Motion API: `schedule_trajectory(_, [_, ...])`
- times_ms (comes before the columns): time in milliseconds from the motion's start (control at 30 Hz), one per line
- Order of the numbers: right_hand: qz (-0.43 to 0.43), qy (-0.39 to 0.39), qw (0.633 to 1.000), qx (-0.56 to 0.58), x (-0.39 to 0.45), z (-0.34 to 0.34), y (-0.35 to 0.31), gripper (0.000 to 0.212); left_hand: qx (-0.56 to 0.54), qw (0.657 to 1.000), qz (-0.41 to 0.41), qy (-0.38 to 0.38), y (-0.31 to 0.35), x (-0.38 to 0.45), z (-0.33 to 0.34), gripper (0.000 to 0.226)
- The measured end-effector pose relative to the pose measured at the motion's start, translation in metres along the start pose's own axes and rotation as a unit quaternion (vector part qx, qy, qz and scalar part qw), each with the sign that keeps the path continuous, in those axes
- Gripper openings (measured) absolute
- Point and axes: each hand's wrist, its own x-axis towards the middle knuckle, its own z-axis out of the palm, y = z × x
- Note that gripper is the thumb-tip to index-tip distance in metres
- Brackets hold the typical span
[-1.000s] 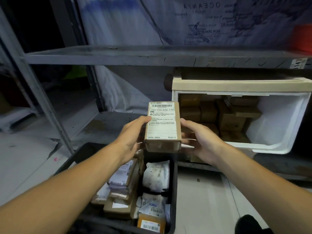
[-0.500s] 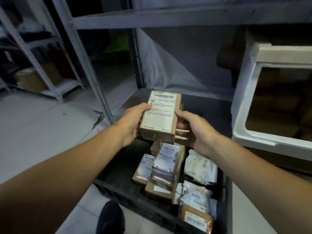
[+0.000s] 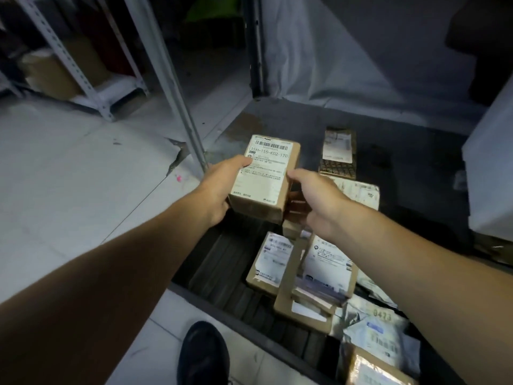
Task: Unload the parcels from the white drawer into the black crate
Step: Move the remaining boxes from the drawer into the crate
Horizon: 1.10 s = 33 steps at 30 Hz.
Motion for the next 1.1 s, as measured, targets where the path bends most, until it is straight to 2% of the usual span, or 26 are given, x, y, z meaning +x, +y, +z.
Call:
schedule_trajectory(100, [0.019, 0.024, 1.0, -0.001, 0.026, 0.018, 0.006, 0.016, 0.003, 1.0, -0.012, 0.015, -0.011, 0.019, -0.006, 0.022])
schedule_trajectory(200, [0.039, 0.052, 0.998, 0.0, 0.049, 0.036, 0.014, 0.02, 0.006, 0.999, -0.022, 0.027, -0.021, 0.035, -0.012, 0.014])
schedule_trajectory(333, [0.059, 0.104, 0.993, -0.013, 0.075, 0.056, 0.036, 0.026, 0.029, 0.999, -0.031, 0.023, -0.04, 0.052, -0.02, 0.02])
schedule_trajectory(533, [0.113, 0.117, 0.987, -0.004, 0.096, 0.075, 0.068, 0.029, 0.095, 0.994, -0.056, -0.006, -0.064, 0.072, -0.038, 0.024])
schedule_trajectory(800, [0.128, 0.156, 0.979, -0.013, 0.123, 0.085, 0.092, 0.03, 0.159, 0.984, -0.072, -0.042, -0.091, 0.111, -0.042, 0.031])
schedule_trajectory(967, [0.095, 0.199, 0.974, -0.056, 0.146, 0.087, 0.113, 0.027, 0.176, 0.981, -0.058, -0.056, -0.103, 0.127, -0.036, 0.033])
schedule_trajectory(1100, [0.103, 0.215, 0.967, -0.095, 0.158, 0.089, 0.122, 0.028, 0.185, 0.979, -0.067, -0.061, -0.11, 0.137, -0.032, 0.037])
